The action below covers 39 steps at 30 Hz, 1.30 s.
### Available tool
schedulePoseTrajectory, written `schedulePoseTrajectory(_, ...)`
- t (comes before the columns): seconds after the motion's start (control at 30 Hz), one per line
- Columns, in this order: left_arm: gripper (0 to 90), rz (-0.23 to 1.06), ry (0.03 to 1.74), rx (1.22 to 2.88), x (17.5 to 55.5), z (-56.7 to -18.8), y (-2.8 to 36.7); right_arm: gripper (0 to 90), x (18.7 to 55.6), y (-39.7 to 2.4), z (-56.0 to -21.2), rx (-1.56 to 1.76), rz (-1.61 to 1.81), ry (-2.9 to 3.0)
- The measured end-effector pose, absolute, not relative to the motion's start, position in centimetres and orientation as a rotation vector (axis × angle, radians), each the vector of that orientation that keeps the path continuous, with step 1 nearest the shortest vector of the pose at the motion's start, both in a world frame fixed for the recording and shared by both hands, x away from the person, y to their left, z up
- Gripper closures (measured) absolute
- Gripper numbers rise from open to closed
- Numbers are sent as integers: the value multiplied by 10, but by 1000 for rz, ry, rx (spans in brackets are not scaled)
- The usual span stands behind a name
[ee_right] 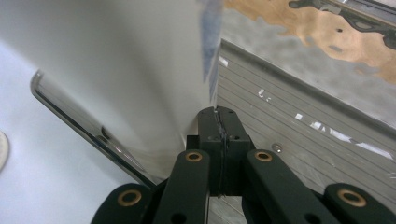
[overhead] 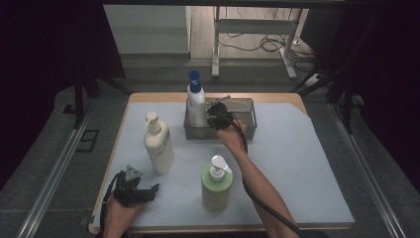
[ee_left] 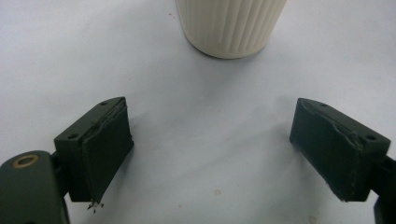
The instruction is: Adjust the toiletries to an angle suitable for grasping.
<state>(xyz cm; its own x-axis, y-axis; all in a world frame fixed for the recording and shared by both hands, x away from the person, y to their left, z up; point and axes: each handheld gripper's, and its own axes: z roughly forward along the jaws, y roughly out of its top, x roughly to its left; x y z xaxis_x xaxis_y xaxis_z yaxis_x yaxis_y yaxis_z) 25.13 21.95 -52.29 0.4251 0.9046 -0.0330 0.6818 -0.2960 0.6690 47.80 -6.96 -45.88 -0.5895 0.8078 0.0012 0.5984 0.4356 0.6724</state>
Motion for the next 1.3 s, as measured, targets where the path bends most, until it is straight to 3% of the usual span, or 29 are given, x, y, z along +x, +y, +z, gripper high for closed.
schedulePoseTrajectory(1.3, 122, 475, 1332, 2074, 251, -523, 220, 897, 475, -52, -464, 1166, 970, 2424)
